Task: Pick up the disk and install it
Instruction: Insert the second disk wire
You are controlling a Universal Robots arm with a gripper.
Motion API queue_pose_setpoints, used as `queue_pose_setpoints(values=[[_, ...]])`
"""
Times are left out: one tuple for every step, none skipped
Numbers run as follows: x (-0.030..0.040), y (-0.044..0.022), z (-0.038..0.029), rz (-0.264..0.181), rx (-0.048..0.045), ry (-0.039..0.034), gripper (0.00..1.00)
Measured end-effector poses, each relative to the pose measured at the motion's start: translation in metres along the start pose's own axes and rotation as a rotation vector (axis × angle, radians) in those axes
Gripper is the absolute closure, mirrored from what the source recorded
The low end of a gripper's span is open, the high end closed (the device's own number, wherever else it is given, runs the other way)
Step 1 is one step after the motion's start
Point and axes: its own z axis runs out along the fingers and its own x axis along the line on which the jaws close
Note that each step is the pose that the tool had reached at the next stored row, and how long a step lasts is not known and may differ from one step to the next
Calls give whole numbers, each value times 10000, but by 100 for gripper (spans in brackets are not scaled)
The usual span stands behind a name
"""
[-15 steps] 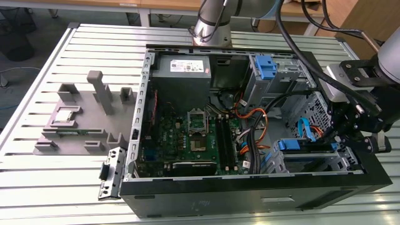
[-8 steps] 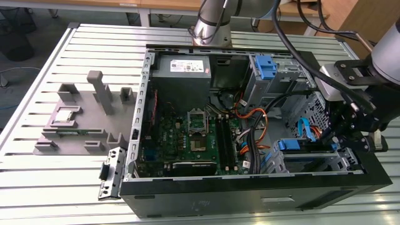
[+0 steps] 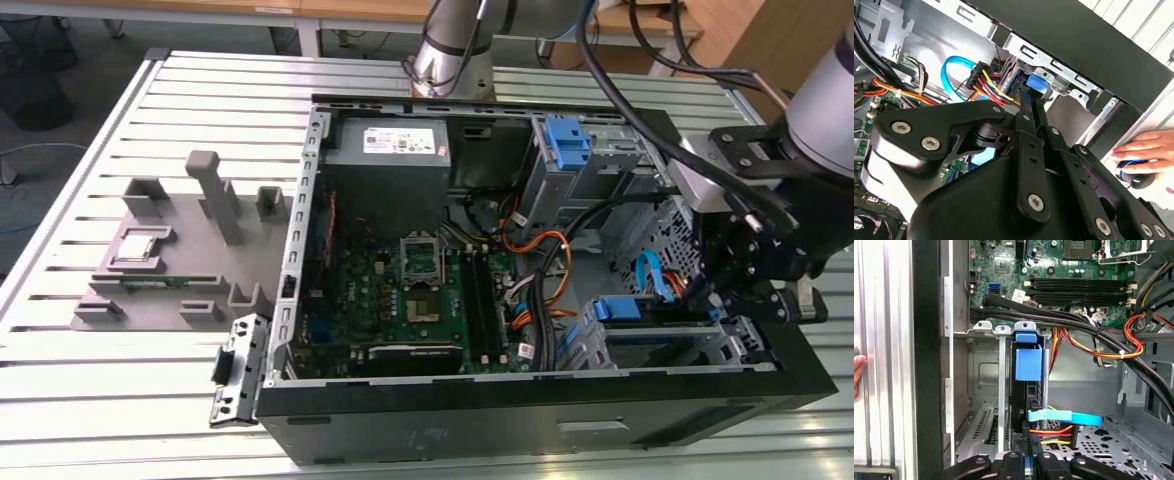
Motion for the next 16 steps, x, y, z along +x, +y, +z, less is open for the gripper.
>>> queue_pose_setpoints(values=[[-9,1,0,0,0,1,84],[-27,2,0,0,0,1,84],[-50,3,0,0,0,1,84],[-74,3,-1,0,0,4,84],[-95,4,0,-1,0,9,84],[-104,4,-1,-3,0,30,84],[-106,4,-1,-9,-1,96,84],[-107,4,0,-18,-1,205,84],[-107,4,-1,-30,-2,344,84],[-110,4,0,-41,-3,462,84],[-115,4,0,-45,-3,507,84],[-122,4,1,-45,-3,512,84],[-131,4,1,-46,-3,514,84],[-142,4,3,-45,-3,515,84],[-155,4,5,-46,-3,514,84],[-168,4,7,-46,-3,518,84]])
